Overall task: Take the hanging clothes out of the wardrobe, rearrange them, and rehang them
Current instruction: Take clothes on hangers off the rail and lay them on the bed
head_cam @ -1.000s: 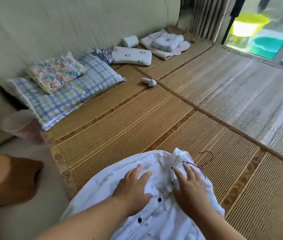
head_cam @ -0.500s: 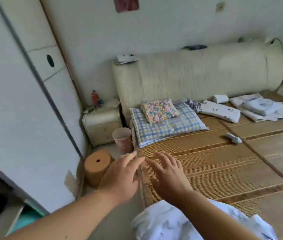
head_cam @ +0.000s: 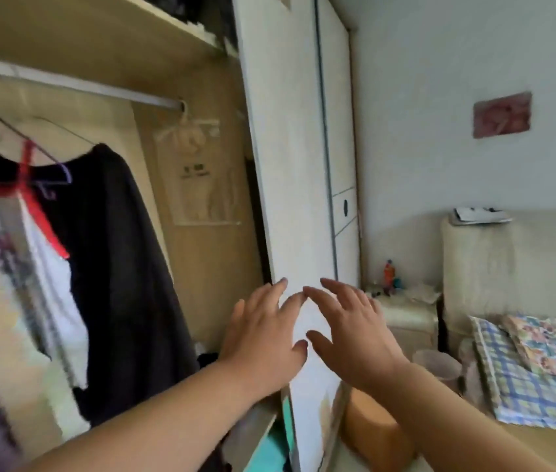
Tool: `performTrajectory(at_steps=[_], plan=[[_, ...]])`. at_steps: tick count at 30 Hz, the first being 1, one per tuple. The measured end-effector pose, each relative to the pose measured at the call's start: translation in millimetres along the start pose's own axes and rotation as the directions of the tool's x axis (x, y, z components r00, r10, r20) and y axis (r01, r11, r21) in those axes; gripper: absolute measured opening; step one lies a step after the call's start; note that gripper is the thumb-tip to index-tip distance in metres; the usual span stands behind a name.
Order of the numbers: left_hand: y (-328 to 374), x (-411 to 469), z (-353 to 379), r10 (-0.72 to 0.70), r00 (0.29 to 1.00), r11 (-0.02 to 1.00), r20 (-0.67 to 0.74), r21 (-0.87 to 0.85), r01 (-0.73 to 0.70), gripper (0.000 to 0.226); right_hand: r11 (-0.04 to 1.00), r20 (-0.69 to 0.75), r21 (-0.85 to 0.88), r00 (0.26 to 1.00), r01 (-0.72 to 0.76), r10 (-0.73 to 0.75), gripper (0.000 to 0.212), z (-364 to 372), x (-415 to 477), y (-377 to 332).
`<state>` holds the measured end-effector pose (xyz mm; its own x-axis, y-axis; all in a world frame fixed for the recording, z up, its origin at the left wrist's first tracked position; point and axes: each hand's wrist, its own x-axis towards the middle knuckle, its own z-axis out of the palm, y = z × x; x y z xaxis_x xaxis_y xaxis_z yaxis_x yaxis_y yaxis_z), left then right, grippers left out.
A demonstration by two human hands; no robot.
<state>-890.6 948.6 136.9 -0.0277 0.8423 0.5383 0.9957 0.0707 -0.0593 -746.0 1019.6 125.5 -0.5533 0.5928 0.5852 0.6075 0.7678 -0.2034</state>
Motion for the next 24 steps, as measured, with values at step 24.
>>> performTrajectory(at_steps=[24], plan=[[-155, 8, -280, -0.259, 0.835, 0.536, -0.485, 0.647, 0.542, 0.061, 0.742, -0.127, 0.432, 0.849, 0.512, -0.512, 0.066, -19, 273, -235]])
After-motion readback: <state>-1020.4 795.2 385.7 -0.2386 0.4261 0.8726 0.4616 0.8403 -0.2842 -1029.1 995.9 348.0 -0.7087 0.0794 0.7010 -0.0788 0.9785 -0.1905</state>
